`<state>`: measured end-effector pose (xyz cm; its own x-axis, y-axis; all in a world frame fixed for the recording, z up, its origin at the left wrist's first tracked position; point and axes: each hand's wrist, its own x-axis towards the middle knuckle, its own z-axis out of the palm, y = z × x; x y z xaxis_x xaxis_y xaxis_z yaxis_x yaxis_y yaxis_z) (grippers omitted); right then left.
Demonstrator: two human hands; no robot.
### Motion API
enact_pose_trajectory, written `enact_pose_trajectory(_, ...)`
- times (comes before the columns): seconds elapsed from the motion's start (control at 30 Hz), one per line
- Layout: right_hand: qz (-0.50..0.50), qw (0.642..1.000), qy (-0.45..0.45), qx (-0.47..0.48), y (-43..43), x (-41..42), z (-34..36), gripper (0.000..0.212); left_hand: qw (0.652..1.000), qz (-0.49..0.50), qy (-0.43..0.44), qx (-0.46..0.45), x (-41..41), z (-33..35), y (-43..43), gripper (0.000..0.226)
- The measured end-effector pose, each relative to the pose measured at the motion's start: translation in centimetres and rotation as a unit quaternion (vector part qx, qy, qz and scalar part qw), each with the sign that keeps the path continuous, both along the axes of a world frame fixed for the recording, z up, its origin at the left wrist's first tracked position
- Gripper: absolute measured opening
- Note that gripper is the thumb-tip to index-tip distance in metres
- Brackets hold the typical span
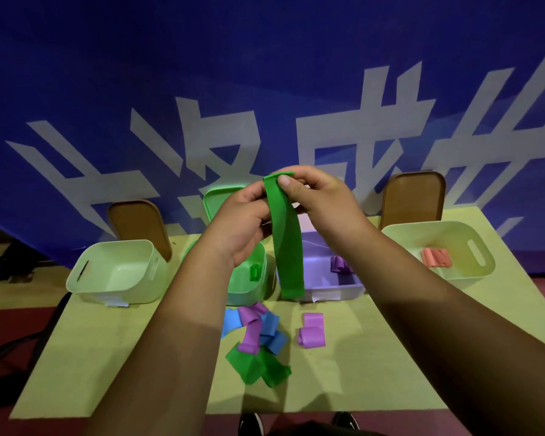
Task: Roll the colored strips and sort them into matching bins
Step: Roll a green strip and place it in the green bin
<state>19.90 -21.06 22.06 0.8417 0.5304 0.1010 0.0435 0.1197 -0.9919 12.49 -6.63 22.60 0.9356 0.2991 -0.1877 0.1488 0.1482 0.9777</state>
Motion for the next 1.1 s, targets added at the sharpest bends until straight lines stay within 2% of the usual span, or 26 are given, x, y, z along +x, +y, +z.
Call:
enact_pose_trajectory(0.3,-0.007,1.000,0.009,-0.013,-2.2,0.3,-1.0,0.020,1.000,0.018,0.002,0.016,0.3,-1.2,-2.4,0.021)
enact_pose_trajectory(0.47,-0.004,1.000,0.013,-0.019,-3.2,1.1,-1.1,0.020,1.000,-0.002,0.000,0.015,0.8,-1.0,-3.8,0.025)
enact_pose_trajectory(0.63,0.004,1.000,0.005,-0.022,-3.9,1.7,-1.5,0.019,0.999,-0.001,-0.022,-0.024,1.3,-1.3,-4.9,0.031)
enact_pose_trajectory(0.9,0.007,0.999,-0.022,-0.043,-5.1,2.4,-1.5,0.016,1.000,0.025,0.000,0.005,1.3,-1.3,-5.7,0.023)
enact_pose_trajectory(1.1,0.017,0.999,-0.025,-0.022,-5.1,2.4,-1.5,0.017,0.998,0.052,0.001,0.026,1.0,-1.1,-5.9,0.023)
